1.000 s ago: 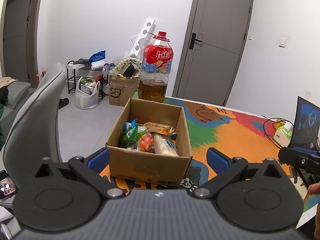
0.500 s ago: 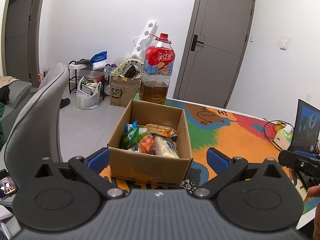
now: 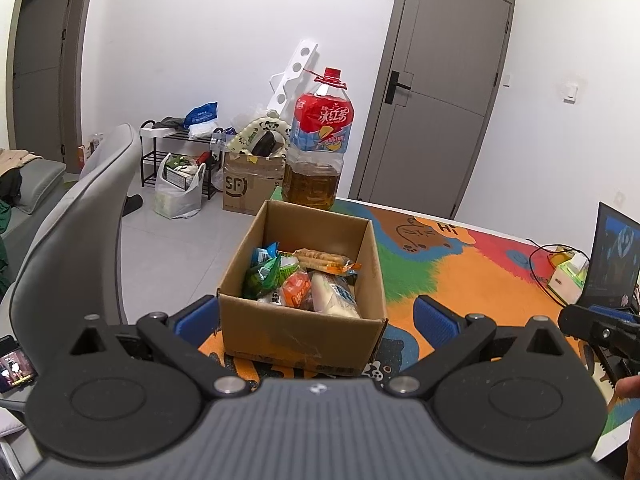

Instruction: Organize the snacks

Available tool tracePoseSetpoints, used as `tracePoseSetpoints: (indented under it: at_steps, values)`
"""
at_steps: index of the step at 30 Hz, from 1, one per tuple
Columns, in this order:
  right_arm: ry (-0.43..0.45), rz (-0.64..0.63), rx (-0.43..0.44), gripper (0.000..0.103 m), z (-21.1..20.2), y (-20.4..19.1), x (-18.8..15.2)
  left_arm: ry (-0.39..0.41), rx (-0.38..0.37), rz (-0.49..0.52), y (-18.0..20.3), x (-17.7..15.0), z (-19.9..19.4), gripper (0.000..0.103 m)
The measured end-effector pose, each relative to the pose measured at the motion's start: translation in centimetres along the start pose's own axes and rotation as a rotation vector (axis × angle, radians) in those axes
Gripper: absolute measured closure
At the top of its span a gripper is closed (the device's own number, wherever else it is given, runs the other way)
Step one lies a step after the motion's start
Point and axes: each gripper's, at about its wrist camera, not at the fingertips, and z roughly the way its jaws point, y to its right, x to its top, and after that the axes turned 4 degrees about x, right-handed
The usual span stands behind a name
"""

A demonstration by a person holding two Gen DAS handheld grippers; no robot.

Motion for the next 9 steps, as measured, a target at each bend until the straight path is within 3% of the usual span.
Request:
tracePoseSetpoints:
  at_steps: [9]
  values:
    - [-0.005, 0.007, -0.001, 0.000, 0.27, 0.23, -0.10, 0.002, -0.001, 0.008, 0.26, -0.15, -0.03, 0.001]
